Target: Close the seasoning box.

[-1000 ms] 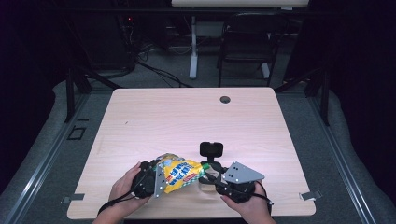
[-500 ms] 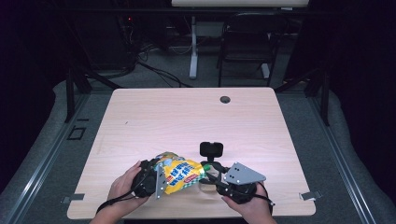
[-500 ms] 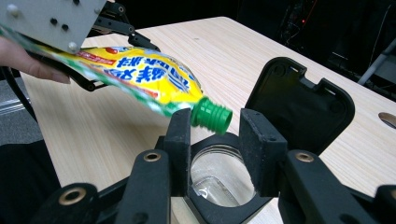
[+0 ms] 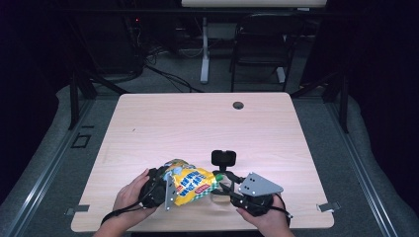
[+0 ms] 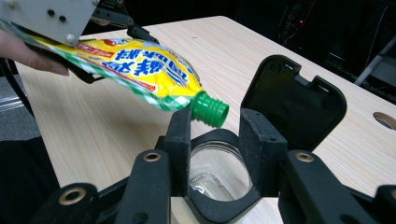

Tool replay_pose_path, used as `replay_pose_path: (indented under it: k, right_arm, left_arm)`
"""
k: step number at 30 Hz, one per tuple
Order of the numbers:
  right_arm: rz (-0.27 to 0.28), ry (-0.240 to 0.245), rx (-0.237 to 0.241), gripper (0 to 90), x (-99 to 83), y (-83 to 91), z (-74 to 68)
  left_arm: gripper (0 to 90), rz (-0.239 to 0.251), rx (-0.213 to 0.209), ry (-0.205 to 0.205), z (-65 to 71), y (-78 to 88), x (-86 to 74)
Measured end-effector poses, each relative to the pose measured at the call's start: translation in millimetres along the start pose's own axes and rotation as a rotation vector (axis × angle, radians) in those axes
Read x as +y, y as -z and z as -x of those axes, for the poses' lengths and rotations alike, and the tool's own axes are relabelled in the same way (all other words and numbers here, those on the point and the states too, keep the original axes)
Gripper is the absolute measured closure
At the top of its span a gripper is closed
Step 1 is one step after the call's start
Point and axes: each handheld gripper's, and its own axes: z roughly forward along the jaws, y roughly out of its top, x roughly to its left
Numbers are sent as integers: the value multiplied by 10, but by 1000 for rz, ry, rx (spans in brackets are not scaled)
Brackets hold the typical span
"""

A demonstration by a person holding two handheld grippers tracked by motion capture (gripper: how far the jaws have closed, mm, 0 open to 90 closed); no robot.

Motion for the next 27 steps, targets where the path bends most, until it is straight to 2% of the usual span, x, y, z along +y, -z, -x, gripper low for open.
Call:
replay_pose_path:
  k: [9, 18, 27]
  right_arm:
    - [-4, 22, -4, 649, -3, 28, -26]
    - [-7, 77, 2, 649, 24, 24, -99]
    - [-19, 143, -13, 651, 42, -1, -176]
  left_arm:
    - [475, -2, 19, -7, -65, 31, 24]
    - [475, -3, 23, -16, -87, 32, 48]
    - [476, -23, 25, -54, -61, 5, 61]
